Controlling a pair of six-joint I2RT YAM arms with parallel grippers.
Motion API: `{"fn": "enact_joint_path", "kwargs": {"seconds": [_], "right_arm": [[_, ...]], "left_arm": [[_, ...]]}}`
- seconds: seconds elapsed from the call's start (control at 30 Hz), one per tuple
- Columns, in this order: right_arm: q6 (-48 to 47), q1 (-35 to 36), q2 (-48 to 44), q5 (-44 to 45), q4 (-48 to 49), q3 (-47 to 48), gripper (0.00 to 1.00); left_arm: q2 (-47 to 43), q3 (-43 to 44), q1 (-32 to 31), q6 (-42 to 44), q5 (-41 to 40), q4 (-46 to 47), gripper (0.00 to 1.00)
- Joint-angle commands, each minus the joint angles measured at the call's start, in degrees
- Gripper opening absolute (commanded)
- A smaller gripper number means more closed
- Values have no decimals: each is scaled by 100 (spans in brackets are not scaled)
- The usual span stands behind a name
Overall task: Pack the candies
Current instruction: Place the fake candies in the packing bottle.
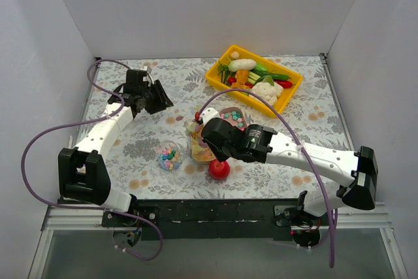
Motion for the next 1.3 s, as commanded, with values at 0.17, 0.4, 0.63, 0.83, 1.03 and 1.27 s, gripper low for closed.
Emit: {"fn": "enact_joint_path", "kwargs": {"seconds": [0.17,0.4,0.63,0.83,1.03,1.27], "right_arm": [[1,732,467,71,-456,1211,1],[-51,829,714,-562,-439,1053,1],[-254,829,1354,-992,-798,1510,1],[-262,820,1759,-1301,-1027,1931,1],[-271,645,2233,-1511,-1669,2826,1],[-289,302,2612,-1845,-2302,3592,1]], "left_arm": [[-570,-694,294,-440,119,-190,38],[-675,-1082,346,-458,23,-138,38],[-579,-1407,355,-466,277,319,37],[-491,-1618,355,-396,497,539,37],[-631,-1995,364,-334,533,776,36],[-877,-2330,364,-378,339,820,35]]}}
